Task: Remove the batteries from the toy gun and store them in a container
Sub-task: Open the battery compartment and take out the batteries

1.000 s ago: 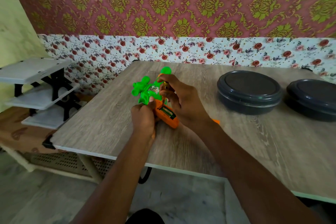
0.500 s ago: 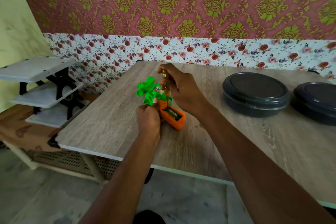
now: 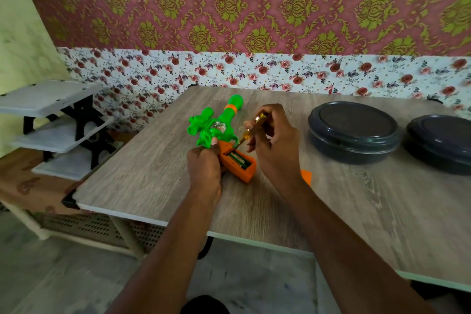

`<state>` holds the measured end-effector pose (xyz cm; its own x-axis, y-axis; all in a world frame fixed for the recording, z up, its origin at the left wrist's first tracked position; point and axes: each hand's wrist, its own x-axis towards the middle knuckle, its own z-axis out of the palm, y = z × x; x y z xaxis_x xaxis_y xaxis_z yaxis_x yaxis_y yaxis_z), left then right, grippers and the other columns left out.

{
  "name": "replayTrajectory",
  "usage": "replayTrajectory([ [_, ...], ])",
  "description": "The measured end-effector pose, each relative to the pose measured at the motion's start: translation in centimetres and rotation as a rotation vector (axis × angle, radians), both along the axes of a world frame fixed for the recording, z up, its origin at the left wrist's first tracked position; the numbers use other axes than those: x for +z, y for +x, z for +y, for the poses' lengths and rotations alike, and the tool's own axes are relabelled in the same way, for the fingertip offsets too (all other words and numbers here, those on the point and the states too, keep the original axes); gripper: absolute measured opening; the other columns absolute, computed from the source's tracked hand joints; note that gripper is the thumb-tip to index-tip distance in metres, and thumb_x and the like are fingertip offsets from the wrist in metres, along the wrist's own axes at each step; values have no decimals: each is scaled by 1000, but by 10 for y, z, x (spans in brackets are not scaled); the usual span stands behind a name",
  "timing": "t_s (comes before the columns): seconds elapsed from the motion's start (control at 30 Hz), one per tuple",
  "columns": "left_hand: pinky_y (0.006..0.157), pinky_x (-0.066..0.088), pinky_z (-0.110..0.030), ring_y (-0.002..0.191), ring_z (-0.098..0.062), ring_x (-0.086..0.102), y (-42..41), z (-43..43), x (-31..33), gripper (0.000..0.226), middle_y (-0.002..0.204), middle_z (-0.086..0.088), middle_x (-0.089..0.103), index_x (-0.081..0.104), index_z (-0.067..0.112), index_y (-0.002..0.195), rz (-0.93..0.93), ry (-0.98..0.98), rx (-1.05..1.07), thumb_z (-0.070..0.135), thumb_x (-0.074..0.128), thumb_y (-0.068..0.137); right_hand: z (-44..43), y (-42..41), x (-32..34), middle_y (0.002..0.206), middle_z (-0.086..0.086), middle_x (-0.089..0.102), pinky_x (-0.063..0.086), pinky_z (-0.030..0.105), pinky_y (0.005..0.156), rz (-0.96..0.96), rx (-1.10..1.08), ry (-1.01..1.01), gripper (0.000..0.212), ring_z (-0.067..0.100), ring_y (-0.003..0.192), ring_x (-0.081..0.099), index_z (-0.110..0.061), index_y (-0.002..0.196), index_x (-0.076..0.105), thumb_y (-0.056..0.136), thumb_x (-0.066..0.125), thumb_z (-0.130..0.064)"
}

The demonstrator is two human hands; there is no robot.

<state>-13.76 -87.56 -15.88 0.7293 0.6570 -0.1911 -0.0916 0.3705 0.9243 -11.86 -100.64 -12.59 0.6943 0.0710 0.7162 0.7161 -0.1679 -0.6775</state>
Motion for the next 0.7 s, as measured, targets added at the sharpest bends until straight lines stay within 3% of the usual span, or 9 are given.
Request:
replayTrajectory([
  [0.13, 87, 60, -68, 76, -27, 65, 0, -1, 1, 18, 77, -11, 65, 63, 7, 86, -9, -7, -1, 13, 64, 102, -1, 3, -2, 86, 2, 67, 61, 50, 56, 128, -37, 99, 15, 21, 64, 71, -17, 109, 54, 99, 65, -16],
  [0.3, 89, 59, -67, 84, -31, 66, -1, -1, 1, 19, 79, -13, 64, 64, 5, 85, -9, 4, -12, 12, 63, 103, -8, 1, -1, 94, 23, 68, 63, 39, 56, 238, 52, 206, 11, 31, 68, 71, -2, 113, 54, 102, 56, -2],
  [0.53, 89, 59, -68, 85, -31, 68, -2, -1, 2, 17, 84, -14, 65, 62, 6, 89, -2, 5, -14, 14, 64, 103, -8, 4, -7, 93, 19, 70, 61, 39, 55, 200, 51, 175, 12, 29, 69, 70, -8, 114, 55, 101, 54, -7],
  [0.7, 92, 57, -69, 80, -29, 66, -3, -2, 4, 20, 80, -12, 64, 61, 8, 84, -15, -3, -18, 9, 61, 104, -7, 4, -7, 91, 17, 70, 63, 47, 56, 190, 32, 165, 11, 30, 67, 70, -12, 112, 55, 101, 57, -8],
])
